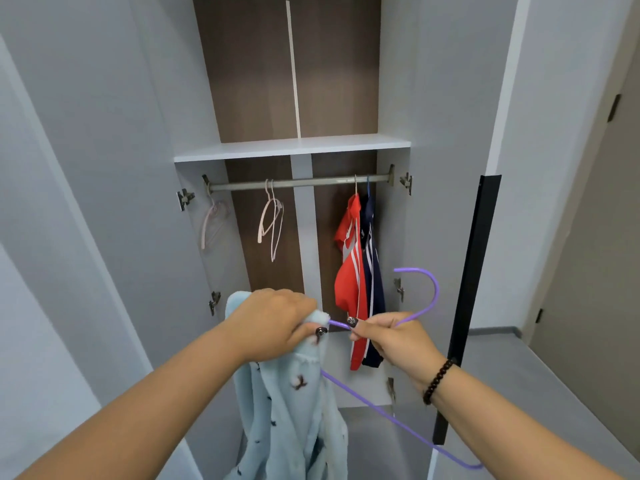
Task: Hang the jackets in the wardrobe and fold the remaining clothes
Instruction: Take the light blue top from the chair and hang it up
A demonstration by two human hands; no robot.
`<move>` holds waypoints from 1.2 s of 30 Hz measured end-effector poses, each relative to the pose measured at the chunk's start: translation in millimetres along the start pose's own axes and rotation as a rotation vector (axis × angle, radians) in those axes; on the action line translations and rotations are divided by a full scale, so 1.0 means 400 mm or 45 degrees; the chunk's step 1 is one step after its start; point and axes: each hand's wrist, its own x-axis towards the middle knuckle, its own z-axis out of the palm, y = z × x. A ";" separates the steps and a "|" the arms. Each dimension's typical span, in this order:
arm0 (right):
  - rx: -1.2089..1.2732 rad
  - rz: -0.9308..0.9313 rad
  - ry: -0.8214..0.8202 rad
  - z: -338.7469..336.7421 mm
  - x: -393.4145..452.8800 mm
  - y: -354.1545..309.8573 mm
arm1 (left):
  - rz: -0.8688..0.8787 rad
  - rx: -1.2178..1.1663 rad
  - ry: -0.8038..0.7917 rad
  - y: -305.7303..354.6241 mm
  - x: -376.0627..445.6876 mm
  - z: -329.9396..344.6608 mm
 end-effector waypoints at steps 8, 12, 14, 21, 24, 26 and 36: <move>-0.318 -0.427 0.491 0.023 0.048 -0.004 | -0.108 -0.070 0.396 -0.078 -0.060 -0.011; -0.744 -1.328 0.449 0.038 0.003 0.057 | -0.482 -0.328 0.454 -0.112 -0.073 -0.022; -0.898 -1.515 0.125 0.069 -0.006 0.088 | -0.586 -0.413 0.499 -0.107 -0.068 -0.039; -0.843 -0.473 -0.365 0.194 0.056 0.196 | -0.658 -0.608 0.631 -0.074 -0.079 -0.106; -0.562 -0.294 -0.580 0.226 0.081 0.217 | -0.658 -0.658 0.661 -0.063 -0.104 -0.125; -0.629 -0.178 -0.692 0.233 0.097 0.250 | -0.681 -0.691 0.671 -0.068 -0.128 -0.133; -0.997 -0.475 -0.399 0.094 0.172 0.283 | -0.818 -0.631 0.507 -0.130 -0.321 -0.059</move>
